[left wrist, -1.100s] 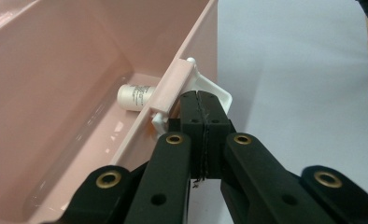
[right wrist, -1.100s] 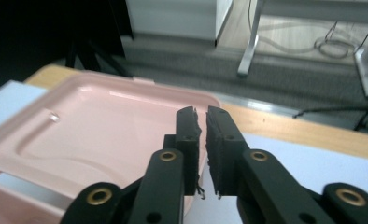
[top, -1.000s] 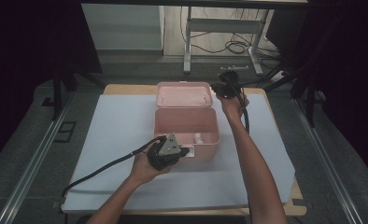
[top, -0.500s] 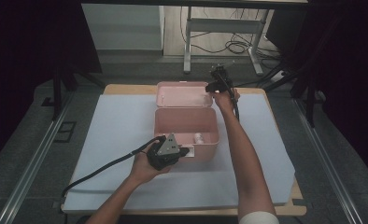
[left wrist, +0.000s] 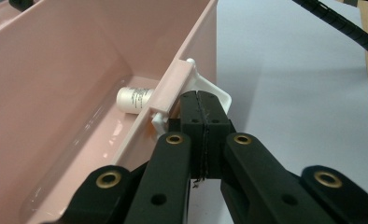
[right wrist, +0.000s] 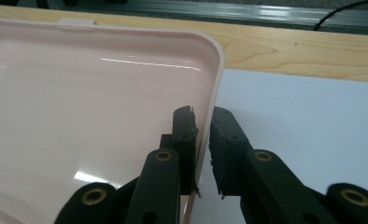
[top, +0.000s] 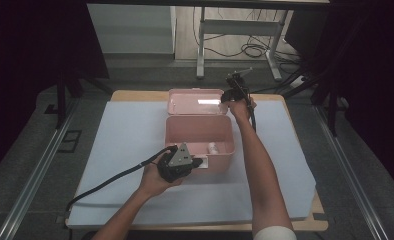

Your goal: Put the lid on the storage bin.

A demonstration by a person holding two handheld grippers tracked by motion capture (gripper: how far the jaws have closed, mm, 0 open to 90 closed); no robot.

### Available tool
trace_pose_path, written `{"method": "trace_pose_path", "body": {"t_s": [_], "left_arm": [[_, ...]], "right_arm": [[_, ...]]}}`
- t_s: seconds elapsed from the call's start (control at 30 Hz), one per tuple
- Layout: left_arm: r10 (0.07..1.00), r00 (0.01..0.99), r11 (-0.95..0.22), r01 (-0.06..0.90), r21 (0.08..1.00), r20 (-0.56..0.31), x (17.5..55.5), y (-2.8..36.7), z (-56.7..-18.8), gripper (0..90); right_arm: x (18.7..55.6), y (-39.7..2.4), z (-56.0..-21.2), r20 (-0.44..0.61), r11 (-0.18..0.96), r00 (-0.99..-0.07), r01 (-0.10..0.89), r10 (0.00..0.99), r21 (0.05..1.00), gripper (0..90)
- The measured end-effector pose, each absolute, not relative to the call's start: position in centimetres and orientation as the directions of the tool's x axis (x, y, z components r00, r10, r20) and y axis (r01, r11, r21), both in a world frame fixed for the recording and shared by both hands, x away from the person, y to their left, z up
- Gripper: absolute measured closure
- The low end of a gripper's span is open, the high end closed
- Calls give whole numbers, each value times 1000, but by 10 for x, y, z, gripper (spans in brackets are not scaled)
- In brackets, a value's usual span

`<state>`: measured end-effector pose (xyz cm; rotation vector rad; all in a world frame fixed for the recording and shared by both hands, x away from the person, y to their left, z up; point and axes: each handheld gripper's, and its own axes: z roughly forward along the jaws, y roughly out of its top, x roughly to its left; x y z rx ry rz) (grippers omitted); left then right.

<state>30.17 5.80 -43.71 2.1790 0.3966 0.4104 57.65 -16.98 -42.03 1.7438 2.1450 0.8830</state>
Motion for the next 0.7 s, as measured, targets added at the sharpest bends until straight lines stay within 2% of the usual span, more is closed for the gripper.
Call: {"method": "trace_pose_path", "body": {"t_s": [0.27, 0.7], "left_arm": [[414, 897, -582, 133, 802, 152, 299, 58, -438, 900], [417, 897, -583, 141, 800, 146, 299, 57, -437, 900]], "right_arm": [[564, -163, -403, 104, 127, -264, 729, 959, 673, 856], [539, -166, -372, 83, 108, -280, 603, 956, 790, 877]]}}
